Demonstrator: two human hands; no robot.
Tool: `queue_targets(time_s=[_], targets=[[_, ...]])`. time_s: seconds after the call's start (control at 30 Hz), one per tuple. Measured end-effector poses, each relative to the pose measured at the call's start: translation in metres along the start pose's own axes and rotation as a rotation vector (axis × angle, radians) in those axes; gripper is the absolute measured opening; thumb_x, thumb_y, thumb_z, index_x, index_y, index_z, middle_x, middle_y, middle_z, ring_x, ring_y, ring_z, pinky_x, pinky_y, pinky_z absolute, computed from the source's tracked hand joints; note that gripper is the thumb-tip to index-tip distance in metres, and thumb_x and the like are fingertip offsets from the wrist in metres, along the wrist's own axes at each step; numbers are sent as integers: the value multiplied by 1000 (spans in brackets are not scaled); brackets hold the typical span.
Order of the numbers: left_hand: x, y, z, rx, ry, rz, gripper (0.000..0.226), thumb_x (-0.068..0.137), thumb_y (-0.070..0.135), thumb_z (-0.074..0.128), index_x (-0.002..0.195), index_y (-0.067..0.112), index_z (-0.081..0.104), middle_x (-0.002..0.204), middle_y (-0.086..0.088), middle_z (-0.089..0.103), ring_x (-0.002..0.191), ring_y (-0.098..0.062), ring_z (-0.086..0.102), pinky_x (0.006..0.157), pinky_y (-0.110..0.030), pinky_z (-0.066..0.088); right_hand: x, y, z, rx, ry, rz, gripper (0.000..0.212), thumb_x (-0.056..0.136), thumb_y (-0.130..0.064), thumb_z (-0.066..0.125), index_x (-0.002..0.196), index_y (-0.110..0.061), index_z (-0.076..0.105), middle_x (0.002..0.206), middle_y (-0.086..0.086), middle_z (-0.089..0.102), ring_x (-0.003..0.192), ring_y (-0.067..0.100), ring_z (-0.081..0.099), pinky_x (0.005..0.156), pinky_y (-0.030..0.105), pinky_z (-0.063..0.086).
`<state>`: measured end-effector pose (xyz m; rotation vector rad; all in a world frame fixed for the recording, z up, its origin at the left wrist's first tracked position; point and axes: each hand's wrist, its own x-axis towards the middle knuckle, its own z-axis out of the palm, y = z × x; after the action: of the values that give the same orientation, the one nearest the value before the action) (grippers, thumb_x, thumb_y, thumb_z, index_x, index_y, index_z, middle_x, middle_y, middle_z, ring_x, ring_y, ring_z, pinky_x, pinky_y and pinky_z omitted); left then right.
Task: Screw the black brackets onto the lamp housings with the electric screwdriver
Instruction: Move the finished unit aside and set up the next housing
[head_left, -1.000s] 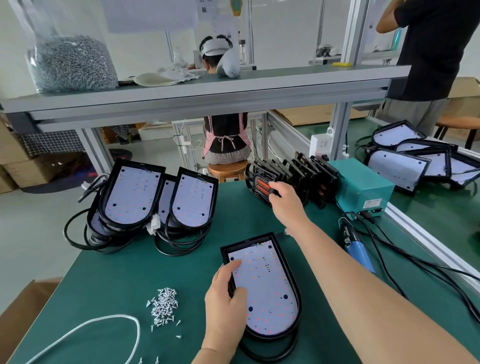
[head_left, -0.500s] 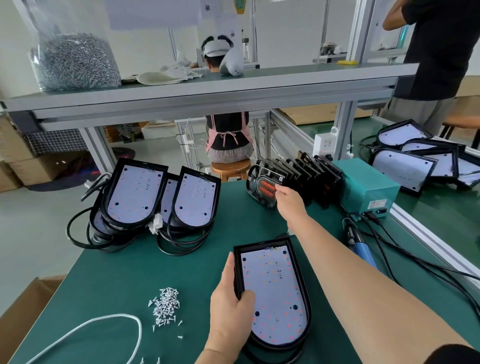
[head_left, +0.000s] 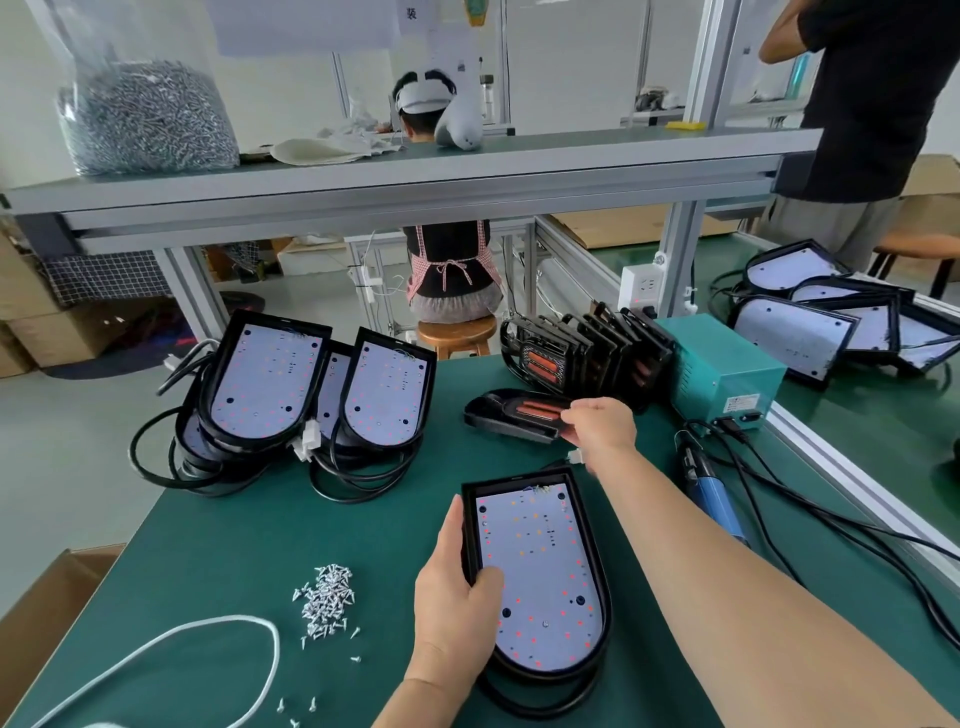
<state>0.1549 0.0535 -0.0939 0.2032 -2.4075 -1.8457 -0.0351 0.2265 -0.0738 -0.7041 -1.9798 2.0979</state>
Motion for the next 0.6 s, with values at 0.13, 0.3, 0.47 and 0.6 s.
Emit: queue_targets(time_s=[0.13,0.3,0.47,0.6], targets=[[0,0,0,-5,4,-1,78,82,-8,49,151,28,40,95,56,54,83,25,56,63,2,41,-2,-9,-3,96,-53,34,27,81,17,62,62,-2,58,78,15,62,80,34,69,80,45,62],[2,-4,1,-32,24,5,77,82,-10,47,148,31,43,89,52,59,73,23,57,59,1,42,-9,-39,-16,52,-69,-38,34,88,8,58,121,8,65,112,28,67,88,26,57,88,43,56],[5,-7,3,-106,65,27,55,97,5,51,140,39,47,102,53,57,103,25,54,77,6,37,-33,-72,-35,13,-330,-246,24,95,6,55,94,-10,73,79,4,77,64,16,71,54,21,51],[7,-9,4,-191,79,-16,42,104,12,47,141,30,52,123,34,62,116,20,51,99,-6,37,-44,-72,-41,-272,-570,-365,20,95,-1,63,93,-15,77,86,5,78,78,16,71,71,25,54]])
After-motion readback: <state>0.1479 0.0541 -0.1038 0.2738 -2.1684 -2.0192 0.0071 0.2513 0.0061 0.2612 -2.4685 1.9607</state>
